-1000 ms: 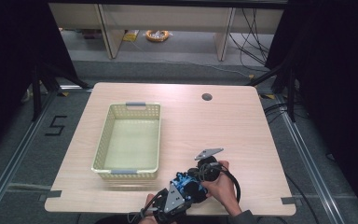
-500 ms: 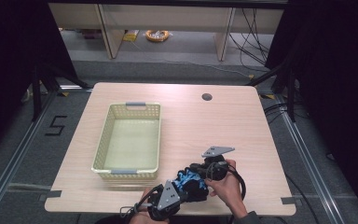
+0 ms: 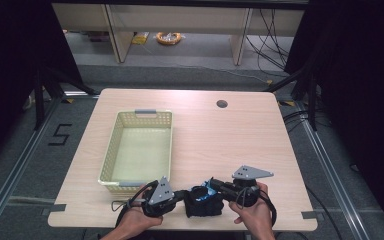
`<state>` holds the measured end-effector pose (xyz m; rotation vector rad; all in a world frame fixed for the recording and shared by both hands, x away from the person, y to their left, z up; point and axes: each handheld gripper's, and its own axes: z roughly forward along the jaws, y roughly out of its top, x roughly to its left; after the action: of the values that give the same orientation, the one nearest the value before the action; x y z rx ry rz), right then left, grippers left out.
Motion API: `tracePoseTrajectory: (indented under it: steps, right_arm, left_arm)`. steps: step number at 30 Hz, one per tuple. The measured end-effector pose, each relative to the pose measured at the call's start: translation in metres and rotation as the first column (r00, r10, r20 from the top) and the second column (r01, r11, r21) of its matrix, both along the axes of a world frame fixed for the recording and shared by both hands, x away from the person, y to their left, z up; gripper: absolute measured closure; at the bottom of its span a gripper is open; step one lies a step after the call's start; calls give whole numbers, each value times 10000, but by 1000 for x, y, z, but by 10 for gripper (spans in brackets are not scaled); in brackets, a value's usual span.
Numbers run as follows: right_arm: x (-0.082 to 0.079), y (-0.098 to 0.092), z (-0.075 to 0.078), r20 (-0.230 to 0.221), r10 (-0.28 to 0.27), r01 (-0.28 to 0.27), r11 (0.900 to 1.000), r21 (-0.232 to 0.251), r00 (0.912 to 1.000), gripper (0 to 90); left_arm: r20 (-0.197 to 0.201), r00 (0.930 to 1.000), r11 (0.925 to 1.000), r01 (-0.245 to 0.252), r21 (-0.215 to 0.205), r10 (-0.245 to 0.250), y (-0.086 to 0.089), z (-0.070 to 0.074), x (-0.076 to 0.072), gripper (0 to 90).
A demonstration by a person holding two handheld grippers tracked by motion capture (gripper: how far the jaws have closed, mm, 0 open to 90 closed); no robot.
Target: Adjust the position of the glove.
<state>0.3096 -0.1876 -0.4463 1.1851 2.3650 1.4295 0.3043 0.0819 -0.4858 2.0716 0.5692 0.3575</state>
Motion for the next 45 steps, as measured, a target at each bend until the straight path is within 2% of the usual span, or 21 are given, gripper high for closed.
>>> tracePoseTrajectory:
  steps: [2,3,4,5,6,8,13,14,15,17,20,21,22,24,27,32,35,36,37,43,45]
  right_arm:
    - [-4,-1,1,344,103,-99,9999,-105,9994,879]
    - [-9,0,1,80,-38,37,9999,96,10000,879]
    - [-8,-2,1,449,138,-132,9998,-129,9989,879]
    - [-12,0,0,118,-88,86,9998,177,9999,879]
    - [-12,-2,0,237,-5,8,9999,-117,9997,880]
    - [-14,1,-5,104,-257,256,9996,156,9996,880]
    - [-11,0,-14,-165,-508,509,9987,60,9986,880]
    - [-10,-1,-14,-107,-466,466,9989,-1,9989,881]
    - [-6,-3,-15,131,-198,199,9997,-111,9997,880]
    - [-9,-2,-14,-89,-491,492,9988,61,9988,880]
    - [-11,-2,-8,91,-484,483,9988,110,9988,881]
    - [-10,-2,-7,367,-399,399,9992,10,9985,880]
    - [-11,-2,-4,458,-406,400,9991,141,9981,881]
    - [-13,-1,3,562,-494,471,9981,404,9972,881]
    - [-14,0,11,453,-810,769,9933,861,9957,880]
    - [-5,6,19,917,-833,740,9922,999,9923,880]
    - [-3,12,23,665,-1006,917,9878,1258,9927,881]
    - [0,12,23,932,-887,766,9891,1260,9917,880]
    - [2,13,24,1042,-989,853,9881,1279,9896,880]
    - [7,26,33,1127,-1080,886,9823,1649,9877,880]
    - [9,31,35,1194,-1066,862,9826,1646,9871,880]
  left_arm:
    - [101,9999,10000,11,80,-12,-2,1,3,891]
    - [240,9996,9999,147,20,-148,-2,2,5,891]
    - [222,9996,9998,201,-50,-200,-4,2,7,891]
    - [144,9999,9999,96,-88,-95,-5,3,7,890]
    - [-33,10000,9999,52,-123,-52,-7,3,7,890]
    - [-11,10000,9996,58,-265,-58,-8,2,9,879]
    - [-353,9993,9994,63,-353,-76,-7,3,2,810]
    - [-641,9978,9989,153,-441,-181,-8,4,-1,800]
    - [-589,9982,9988,64,-479,-92,-10,3,-4,786]
    - [-848,9962,9993,164,-341,-192,-11,2,-8,756]
    - [-1174,9923,9988,347,-333,-384,-13,-1,-12,697]
    - [-1263,9918,9984,121,-543,-189,-14,-3,-14,681]
    - [-1179,9927,9990,218,-387,-263,-13,-3,-13,656]
    - [-1735,9847,9969,23,-786,-160,-13,-1,-14,608]
    - [-1946,9809,9954,-140,-948,-48,-15,0,-16,554]
    - [-2077,9781,9942,-354,-1014,137,-24,1,-22,471]
    - [-2141,9765,9970,-414,-650,266,-27,0,-23,431]
    - [-2196,9748,9944,-585,-876,380,-31,-2,-24,424]
    - [-2140,9758,9957,-618,-685,458,-31,-3,-23,405]
    - [-2450,9659,9904,-1078,-866,838,-41,-7,-20,342]
    - [-2564,9594,9844,-1466,-976,1175,-46,-8,-20,325]
